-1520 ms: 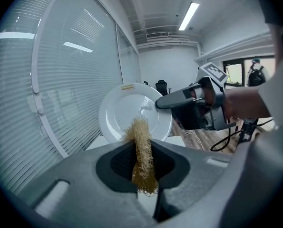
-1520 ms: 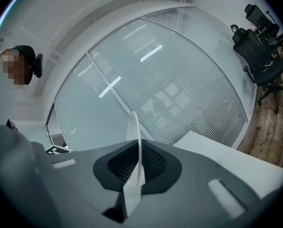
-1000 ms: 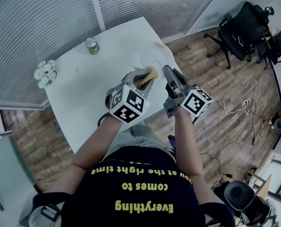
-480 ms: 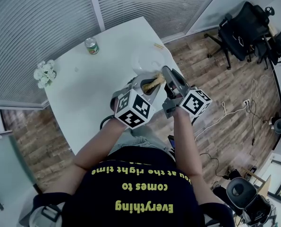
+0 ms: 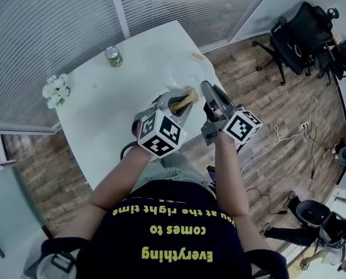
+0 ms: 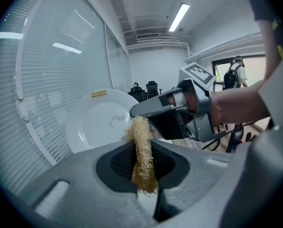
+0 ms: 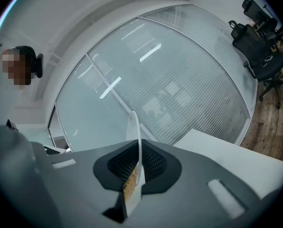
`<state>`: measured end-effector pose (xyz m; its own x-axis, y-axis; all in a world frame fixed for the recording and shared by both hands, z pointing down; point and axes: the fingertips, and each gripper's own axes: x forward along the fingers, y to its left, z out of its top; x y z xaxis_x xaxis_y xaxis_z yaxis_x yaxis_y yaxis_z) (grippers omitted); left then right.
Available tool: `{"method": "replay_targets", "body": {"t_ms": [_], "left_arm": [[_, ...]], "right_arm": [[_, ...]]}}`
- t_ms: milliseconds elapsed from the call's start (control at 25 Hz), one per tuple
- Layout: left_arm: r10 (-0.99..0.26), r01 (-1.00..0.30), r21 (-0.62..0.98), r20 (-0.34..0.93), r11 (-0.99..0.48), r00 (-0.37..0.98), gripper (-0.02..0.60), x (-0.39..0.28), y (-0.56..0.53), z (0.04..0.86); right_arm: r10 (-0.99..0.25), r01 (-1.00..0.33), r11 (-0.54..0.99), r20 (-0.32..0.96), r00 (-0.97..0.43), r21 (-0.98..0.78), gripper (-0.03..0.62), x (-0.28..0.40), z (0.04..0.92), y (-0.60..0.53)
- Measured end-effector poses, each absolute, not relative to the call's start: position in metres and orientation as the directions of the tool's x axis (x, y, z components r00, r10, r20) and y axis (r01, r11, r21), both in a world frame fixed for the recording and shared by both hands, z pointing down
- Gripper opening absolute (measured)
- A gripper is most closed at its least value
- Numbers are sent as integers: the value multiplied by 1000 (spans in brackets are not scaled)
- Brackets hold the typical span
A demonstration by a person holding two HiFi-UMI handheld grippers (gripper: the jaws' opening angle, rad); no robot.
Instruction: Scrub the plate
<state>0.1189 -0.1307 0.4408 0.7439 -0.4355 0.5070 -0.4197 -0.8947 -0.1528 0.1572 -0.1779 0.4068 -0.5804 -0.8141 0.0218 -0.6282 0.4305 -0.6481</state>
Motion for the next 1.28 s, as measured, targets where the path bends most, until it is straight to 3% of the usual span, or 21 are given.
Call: {"method": "replay_targets", "body": {"t_ms": [680,1280], "left_arm": [[-523,-519,-166,512,-839,682,49,75,-161,443],[-526,-529,-160,524,-833,670,49,65,-159,447]], "right_arm": [[-836,-639,401,23,-549,-657,12,169,402,-176],[-832,-633,411,14,-555,-656,12,168,398,-180]]}}
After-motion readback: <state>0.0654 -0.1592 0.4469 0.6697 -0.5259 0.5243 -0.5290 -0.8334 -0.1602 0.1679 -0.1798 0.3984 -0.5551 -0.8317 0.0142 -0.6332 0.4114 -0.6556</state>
